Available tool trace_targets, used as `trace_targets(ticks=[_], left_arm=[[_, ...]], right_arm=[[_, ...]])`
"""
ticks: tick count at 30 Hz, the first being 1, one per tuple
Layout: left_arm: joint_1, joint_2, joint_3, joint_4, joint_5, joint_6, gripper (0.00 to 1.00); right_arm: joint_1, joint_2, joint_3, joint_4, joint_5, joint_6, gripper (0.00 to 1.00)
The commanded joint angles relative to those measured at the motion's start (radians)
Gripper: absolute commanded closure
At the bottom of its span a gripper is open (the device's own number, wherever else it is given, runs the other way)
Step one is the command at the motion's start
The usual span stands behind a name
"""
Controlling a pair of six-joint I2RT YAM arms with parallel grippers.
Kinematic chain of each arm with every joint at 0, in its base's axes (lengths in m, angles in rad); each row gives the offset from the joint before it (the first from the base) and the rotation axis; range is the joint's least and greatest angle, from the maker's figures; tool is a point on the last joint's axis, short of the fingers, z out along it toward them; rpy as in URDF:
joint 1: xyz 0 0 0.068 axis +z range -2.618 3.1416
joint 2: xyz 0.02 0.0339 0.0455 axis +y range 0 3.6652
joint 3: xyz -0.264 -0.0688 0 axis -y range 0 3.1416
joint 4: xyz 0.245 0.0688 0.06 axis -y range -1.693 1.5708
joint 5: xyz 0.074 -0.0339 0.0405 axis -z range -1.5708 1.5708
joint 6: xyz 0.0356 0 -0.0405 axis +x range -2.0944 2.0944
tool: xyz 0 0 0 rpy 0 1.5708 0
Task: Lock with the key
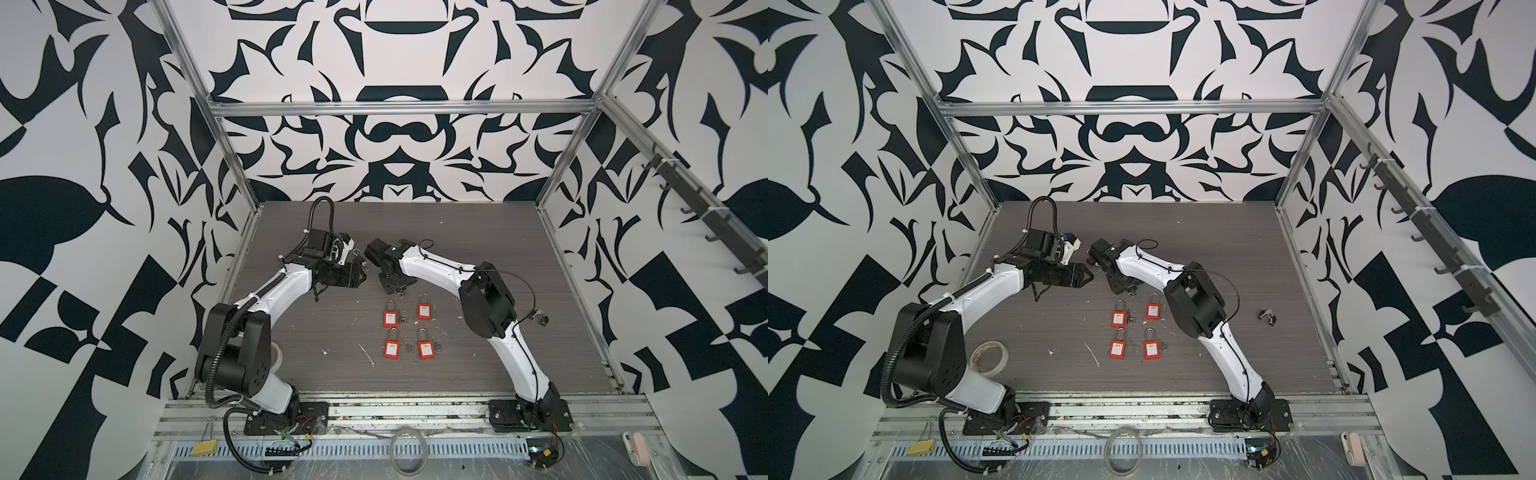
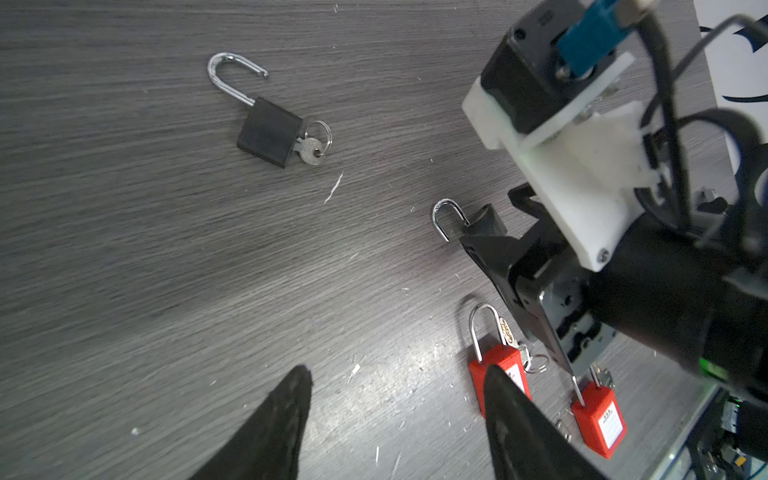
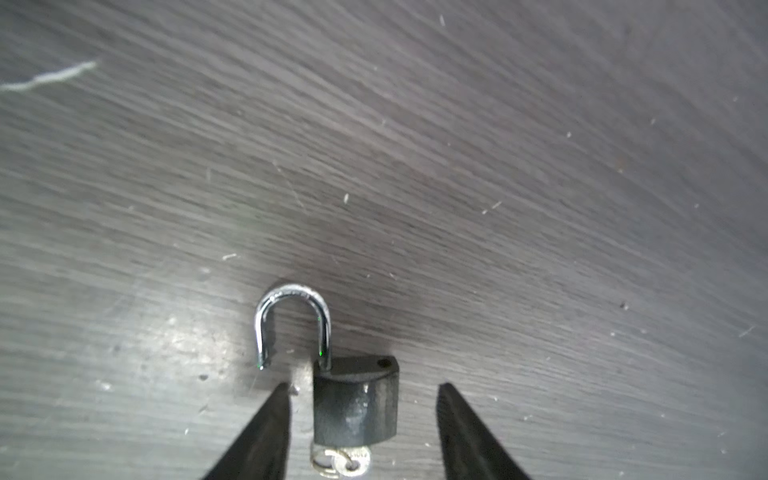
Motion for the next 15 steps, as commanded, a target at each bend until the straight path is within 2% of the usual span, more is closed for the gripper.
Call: trace_targets(ticks=[1, 9, 15], left_arm=[[-0.002, -0.007, 0.01, -0.012, -0.008, 0.003, 0.32], [-0.002, -0.004, 0.022, -0.016, -0.003, 0.001, 0.32], [-0.002, -0.013, 0.025, -0.014, 0.001, 0.0, 0.32]], right_arm=[[-0.002, -0.022, -0.027, 0.018, -0.003, 0.012, 0.47], [-0.007, -0.016, -0.039, 0.011, -0.045, 0.006, 0.49], [-0.02, -0.043, -0.053, 0.024, -0.148, 0.0, 0.56]])
